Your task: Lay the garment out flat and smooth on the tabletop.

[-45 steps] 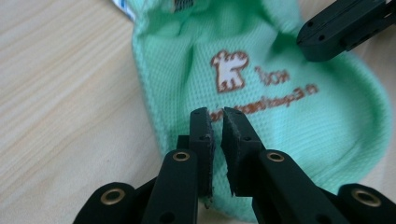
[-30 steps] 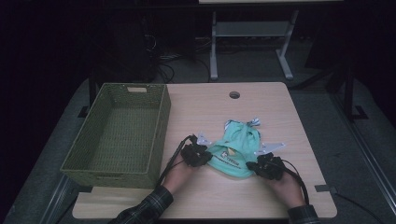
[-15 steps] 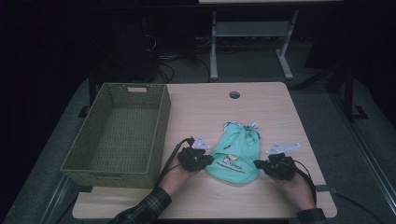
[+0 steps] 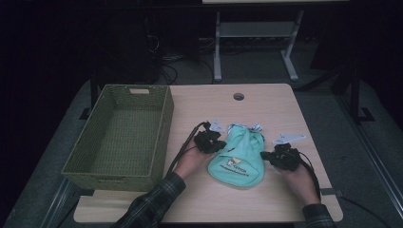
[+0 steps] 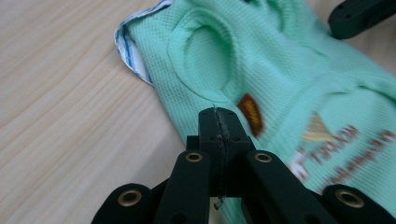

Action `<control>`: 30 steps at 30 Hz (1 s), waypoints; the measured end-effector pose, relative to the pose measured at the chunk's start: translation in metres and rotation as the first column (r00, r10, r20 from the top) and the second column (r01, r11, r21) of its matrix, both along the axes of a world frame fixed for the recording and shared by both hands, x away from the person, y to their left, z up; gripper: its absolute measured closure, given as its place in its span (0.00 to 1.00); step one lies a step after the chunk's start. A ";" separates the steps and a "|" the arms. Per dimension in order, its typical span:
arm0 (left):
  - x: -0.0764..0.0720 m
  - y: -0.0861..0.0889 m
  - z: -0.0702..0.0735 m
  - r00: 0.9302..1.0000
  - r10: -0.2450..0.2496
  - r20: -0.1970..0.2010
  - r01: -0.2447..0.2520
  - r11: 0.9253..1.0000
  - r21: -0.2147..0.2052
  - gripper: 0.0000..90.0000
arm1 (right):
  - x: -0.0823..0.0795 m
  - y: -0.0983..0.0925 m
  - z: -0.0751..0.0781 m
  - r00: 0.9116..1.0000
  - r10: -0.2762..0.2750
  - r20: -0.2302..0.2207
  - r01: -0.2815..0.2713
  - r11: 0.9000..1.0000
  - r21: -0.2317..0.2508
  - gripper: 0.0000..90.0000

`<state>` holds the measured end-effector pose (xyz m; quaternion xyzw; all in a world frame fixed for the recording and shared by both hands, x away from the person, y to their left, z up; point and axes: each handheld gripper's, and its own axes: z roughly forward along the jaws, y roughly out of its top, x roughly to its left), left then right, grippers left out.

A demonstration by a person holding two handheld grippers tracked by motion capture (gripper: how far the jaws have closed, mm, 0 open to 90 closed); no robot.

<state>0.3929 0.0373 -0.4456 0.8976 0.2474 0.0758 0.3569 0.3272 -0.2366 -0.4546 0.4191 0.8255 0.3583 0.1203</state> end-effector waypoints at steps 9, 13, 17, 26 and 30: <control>0.005 -0.003 -0.016 1.000 -0.008 -0.022 0.009 0.999 0.049 0.99 | 0.008 0.003 -0.010 1.000 0.012 -0.022 -0.013 1.000 -0.018 1.00; -0.006 0.004 -0.015 0.999 -0.027 -0.032 0.029 0.997 0.066 0.99 | 0.007 0.007 -0.012 0.999 0.026 -0.033 -0.028 0.999 -0.033 1.00; -0.018 0.014 -0.013 0.998 -0.040 -0.052 0.044 0.996 0.082 0.99 | 0.005 0.011 -0.012 0.998 0.047 -0.036 -0.048 0.998 -0.030 1.00; -0.049 0.036 -0.010 0.997 -0.042 -0.069 0.049 0.994 0.102 0.99 | -0.010 0.030 -0.009 0.987 0.152 -0.052 -0.155 0.987 -0.044 0.99; -0.051 0.036 -0.011 0.998 -0.035 -0.061 0.040 0.994 0.098 0.99 | -0.007 0.027 0.002 0.992 0.123 0.001 -0.123 0.992 -0.007 0.95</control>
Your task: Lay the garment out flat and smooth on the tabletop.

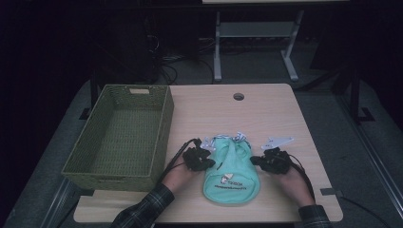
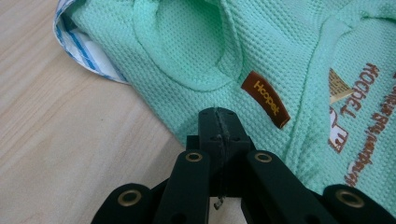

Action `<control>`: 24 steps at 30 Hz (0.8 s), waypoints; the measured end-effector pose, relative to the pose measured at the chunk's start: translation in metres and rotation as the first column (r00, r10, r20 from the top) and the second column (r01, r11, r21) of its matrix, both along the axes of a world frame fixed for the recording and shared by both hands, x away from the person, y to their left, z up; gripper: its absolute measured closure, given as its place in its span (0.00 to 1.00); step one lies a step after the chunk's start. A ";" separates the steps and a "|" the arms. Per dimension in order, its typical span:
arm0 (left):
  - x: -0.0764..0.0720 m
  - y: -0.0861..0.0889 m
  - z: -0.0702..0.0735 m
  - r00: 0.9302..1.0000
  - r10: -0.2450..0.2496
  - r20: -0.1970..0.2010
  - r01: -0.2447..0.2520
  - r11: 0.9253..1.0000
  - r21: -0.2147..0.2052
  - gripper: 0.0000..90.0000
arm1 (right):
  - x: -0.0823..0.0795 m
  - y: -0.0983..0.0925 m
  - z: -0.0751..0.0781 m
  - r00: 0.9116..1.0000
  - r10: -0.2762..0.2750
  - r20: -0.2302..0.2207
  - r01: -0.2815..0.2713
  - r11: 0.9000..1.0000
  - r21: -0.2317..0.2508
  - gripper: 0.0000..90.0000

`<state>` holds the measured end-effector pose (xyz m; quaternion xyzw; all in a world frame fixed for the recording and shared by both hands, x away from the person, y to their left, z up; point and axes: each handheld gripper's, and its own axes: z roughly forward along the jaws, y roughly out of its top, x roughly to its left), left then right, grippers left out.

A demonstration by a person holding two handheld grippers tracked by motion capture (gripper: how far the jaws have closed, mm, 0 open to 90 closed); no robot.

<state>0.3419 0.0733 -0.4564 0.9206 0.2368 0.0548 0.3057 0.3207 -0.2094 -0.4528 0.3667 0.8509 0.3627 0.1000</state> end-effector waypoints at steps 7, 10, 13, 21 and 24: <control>0.000 0.000 0.000 1.000 -0.008 0.007 0.008 1.000 0.009 0.99 | 0.035 -0.010 0.014 0.996 -0.091 0.025 0.089 0.994 0.056 0.87; 0.001 0.001 0.000 1.000 -0.007 0.002 0.007 1.000 0.002 0.99 | 0.047 -0.011 0.012 0.995 -0.099 0.020 0.097 0.993 0.064 0.86; 0.001 0.001 0.000 1.000 -0.006 -0.004 0.006 1.000 -0.001 0.99 | 0.056 -0.010 0.006 0.995 -0.089 -0.037 0.091 0.992 0.083 0.83; 0.000 0.001 0.000 1.000 -0.005 0.000 0.005 1.000 -0.001 0.99 | 0.068 0.000 -0.007 0.992 -0.088 -0.087 0.094 0.993 0.067 0.90; 0.000 0.000 0.000 1.000 -0.005 0.002 0.005 1.000 0.000 0.99 | 0.070 0.002 -0.011 0.992 -0.084 -0.090 0.089 0.995 0.051 0.99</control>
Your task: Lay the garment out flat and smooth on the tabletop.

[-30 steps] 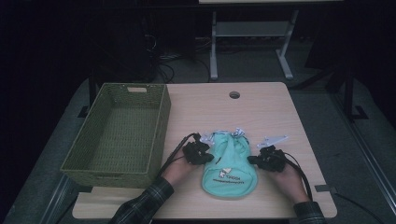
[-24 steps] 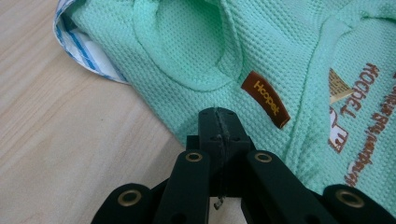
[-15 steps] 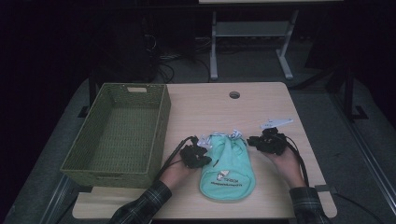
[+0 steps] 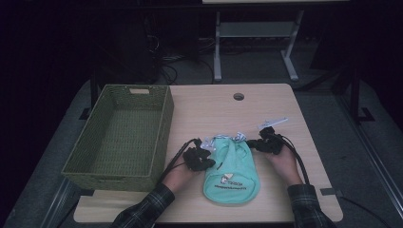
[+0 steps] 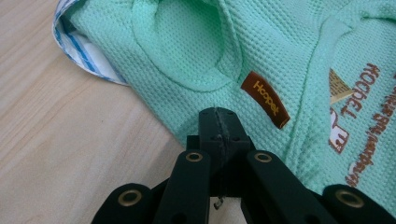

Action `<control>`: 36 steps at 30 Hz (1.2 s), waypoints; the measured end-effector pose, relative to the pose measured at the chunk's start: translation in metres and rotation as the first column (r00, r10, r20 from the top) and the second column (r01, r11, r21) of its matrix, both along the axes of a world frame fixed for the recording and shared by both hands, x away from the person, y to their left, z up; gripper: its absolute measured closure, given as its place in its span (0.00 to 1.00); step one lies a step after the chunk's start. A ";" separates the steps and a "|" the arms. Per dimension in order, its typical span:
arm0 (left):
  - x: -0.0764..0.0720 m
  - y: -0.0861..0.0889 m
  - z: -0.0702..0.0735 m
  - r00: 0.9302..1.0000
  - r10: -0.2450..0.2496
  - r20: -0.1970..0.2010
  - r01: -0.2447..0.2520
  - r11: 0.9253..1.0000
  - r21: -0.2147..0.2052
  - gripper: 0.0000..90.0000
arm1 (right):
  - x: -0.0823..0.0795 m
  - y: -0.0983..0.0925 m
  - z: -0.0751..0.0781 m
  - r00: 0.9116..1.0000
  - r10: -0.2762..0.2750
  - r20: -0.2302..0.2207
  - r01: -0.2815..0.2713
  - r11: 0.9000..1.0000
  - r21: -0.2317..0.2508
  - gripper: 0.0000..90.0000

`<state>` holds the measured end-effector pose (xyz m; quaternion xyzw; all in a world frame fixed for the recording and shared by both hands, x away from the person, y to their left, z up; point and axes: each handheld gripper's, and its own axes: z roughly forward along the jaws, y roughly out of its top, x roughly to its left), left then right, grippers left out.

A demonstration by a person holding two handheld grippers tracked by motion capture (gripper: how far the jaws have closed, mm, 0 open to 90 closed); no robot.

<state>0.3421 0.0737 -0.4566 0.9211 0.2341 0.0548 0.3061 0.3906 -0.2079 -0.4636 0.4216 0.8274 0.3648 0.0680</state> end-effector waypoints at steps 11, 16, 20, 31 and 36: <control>0.000 -0.001 0.000 1.000 -0.002 0.006 0.001 1.000 0.009 0.99 | 0.002 -0.009 0.034 0.985 -0.059 0.164 0.060 0.998 -0.001 1.00; 0.000 0.000 0.000 1.000 -0.001 0.001 0.001 1.000 0.005 0.99 | 0.007 -0.007 0.037 0.984 -0.052 0.170 0.057 0.998 -0.023 0.96; 0.000 0.000 0.000 1.000 0.005 -0.003 -0.005 1.000 -0.005 0.97 | 0.006 -0.009 0.033 0.988 -0.063 0.138 0.062 0.998 0.007 0.87; 0.014 -0.005 0.012 0.997 0.077 0.032 -0.074 0.993 -0.092 0.89 | -0.009 0.003 0.019 0.996 0.028 0.083 -0.027 1.000 -0.009 1.00; 0.031 -0.014 0.012 0.992 0.110 0.057 -0.104 0.990 -0.099 0.88 | -0.010 0.010 0.008 0.996 0.060 0.070 -0.061 0.998 0.005 1.00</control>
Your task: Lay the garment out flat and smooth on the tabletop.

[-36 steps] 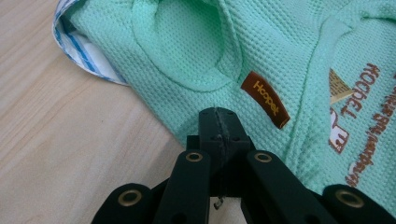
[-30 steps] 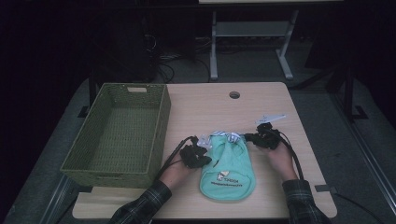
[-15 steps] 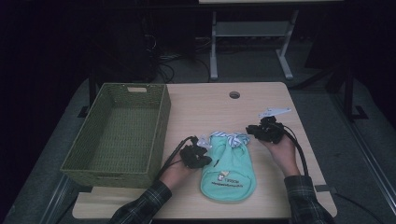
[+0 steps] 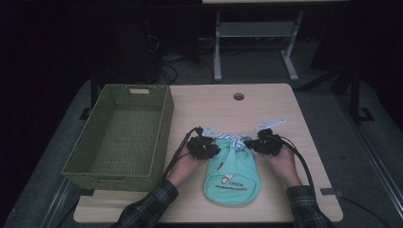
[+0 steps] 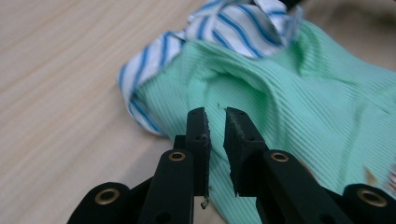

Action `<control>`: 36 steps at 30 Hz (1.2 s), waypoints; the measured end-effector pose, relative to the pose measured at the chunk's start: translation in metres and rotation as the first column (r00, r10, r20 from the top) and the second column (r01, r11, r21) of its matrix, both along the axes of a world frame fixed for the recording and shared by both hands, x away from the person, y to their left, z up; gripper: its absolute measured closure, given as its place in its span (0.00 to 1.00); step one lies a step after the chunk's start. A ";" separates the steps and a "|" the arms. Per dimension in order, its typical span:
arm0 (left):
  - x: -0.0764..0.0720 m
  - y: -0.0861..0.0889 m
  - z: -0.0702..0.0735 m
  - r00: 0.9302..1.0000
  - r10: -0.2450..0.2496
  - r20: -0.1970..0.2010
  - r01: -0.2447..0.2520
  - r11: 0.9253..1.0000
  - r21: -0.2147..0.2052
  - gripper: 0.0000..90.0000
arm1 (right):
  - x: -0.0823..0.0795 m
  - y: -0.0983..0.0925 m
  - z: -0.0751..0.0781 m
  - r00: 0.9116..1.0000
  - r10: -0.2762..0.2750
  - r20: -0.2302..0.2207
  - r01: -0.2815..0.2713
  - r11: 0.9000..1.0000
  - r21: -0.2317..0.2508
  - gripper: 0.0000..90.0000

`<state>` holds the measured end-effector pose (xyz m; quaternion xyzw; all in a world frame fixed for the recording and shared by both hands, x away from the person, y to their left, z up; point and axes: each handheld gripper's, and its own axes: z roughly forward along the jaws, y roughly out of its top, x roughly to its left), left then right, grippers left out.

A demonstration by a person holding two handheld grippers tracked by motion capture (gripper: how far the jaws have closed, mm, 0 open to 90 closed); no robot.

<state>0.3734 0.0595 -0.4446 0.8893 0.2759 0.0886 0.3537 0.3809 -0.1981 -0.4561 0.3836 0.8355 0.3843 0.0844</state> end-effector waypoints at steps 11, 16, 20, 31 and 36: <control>0.014 -0.002 -0.013 1.000 0.027 -0.001 -0.027 0.996 0.084 0.90 | -0.004 0.008 -0.011 1.000 0.026 -0.006 -0.026 0.998 -0.062 1.00; 0.012 0.008 -0.013 1.000 0.025 0.006 -0.026 0.991 0.132 0.94 | -0.004 0.005 -0.010 1.000 0.011 0.007 -0.010 0.994 -0.108 1.00; 0.010 0.008 -0.012 1.000 0.026 0.016 -0.028 0.988 0.155 0.95 | -0.004 0.006 -0.010 1.000 0.009 0.024 -0.006 0.991 -0.133 1.00; 0.011 0.012 -0.011 0.999 0.025 -0.037 -0.023 0.999 0.041 0.91 | -0.001 -0.006 -0.010 1.000 -0.017 0.002 0.017 0.998 -0.054 0.99; 0.010 0.013 0.001 0.999 0.035 -0.005 -0.035 0.999 0.008 0.83 | -0.001 -0.014 0.001 1.000 -0.019 0.025 0.020 1.000 -0.012 0.88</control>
